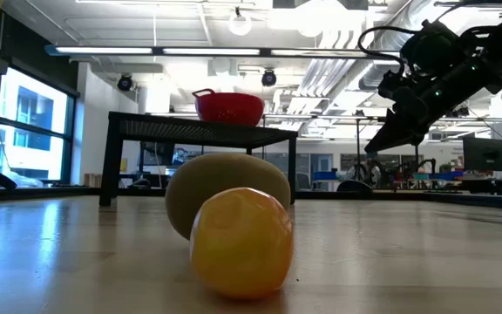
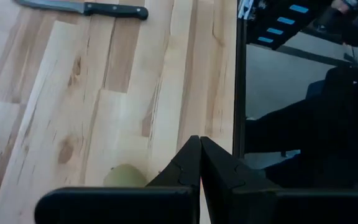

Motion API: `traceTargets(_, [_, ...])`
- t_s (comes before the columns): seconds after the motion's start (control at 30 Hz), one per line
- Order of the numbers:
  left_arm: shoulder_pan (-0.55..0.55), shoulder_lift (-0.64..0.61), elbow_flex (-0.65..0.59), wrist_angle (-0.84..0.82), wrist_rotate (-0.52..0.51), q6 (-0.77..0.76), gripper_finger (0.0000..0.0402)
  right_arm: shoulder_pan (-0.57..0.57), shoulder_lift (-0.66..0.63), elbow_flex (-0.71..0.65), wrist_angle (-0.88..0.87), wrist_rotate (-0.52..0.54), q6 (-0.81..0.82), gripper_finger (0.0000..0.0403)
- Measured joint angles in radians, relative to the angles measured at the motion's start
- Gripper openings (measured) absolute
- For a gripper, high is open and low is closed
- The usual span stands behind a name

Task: Pick & Place Fruit
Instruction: Put the kiwi into the red strainer bowl on the shelf

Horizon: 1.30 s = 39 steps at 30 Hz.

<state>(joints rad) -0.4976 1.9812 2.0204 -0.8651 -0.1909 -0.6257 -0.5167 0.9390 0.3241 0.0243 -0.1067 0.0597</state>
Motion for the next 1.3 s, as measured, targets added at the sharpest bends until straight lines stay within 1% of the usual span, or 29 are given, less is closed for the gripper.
traceTargets(0.03, [0.0, 0.0, 0.0, 0.006, 0.0, 0.005, 0.0, 0.0, 0.0, 0.0, -0.004, 0.0, 0.0, 0.0002])
traceTargets(0.13, [0.0, 0.001, 0.0, 0.013, 0.0, 0.083, 0.0005, 0.0, 0.0, 0.0, -0.018, 0.0, 0.0, 0.0002])
traceTargets(0.23, [0.0, 0.022, -0.001, 0.025, 0.013, 0.095, 0.0028, 0.0, 0.0, 0.0, -0.023, 0.0, 0.0, 0.0002])
traceTargets(0.37, [0.001, 0.046, 0.002, 0.083, 0.101, 0.098, 0.0088, 0.0, 0.0, 0.0, -0.021, 0.0, 0.0, 0.0002])
traceTargets(0.43, [0.0, 0.056, -0.002, 0.064, 0.11, 0.103, 0.0125, 0.0, 0.0, 0.0, -0.02, 0.0, 0.0, 0.0002])
traceTargets(0.5, [0.0, 0.074, 0.0, 0.094, 0.126, 0.104, 0.0163, 0.0, 0.0, 0.0, -0.021, 0.0, 0.0, 0.0002])
traceTargets(0.57, [0.0, 0.079, -0.003, 0.07, 0.136, 0.124, 0.0197, 0.0, 0.0, 0.0, -0.019, 0.0, 0.0, 0.0002])
traceTargets(0.63, [0.0, 0.093, 0.002, 0.108, 0.16, 0.147, 0.0224, 0.0, 0.0, 0.0, -0.021, 0.0, 0.0, 0.0002])
traceTargets(0.7, [0.0, 0.096, -0.001, 0.085, 0.173, 0.15, 0.0241, 0.0, 0.0, 0.0, -0.021, 0.0, 0.001, 0.0002])
traceTargets(0.8, [0.0, 0.111, 0.002, 0.082, 0.193, 0.151, 0.025, 0.0, 0.0, 0.0, -0.025, 0.0, 0.002, 0.0002])
traceTargets(0.87, [-0.003, 0.114, -0.001, 0.033, 0.2, 0.151, 0.0249, 0.0, 0.0, 0.0, -0.027, 0.0, 0.002, 0.0002])
traceTargets(0.93, [-0.007, 0.129, 0.001, 0.025, 0.199, 0.151, 0.0248, 0.0, 0.0, 0.0, -0.026, 0.0, 0.002, 0.0002])
traceTargets(1.03, [-0.008, 0.137, -0.003, -0.035, 0.176, 0.147, 0.0248, 0.0, 0.0, 0.0, -0.026, 0.0, 0.002, 0.0002])
traceTargets(1.07, [-0.007, 0.137, -0.003, -0.037, 0.164, 0.125, 0.0248, 0.0, 0.0, 0.0, -0.027, 0.0, 0.002, 0.0002])
traceTargets(1.17, [0.009, 0.143, 0.001, -0.06, 0.105, -0.031, 0.0248, 0.0, 0.0, 0.0, -0.027, 0.0, 0.001, 0.0002])
traceTargets(1.3, [0.039, 0.145, -0.001, -0.102, 0.099, -0.21, 0.0248, 0.0, 0.0, 0.0, -0.028, 0.0, 0.001, 0.0002])
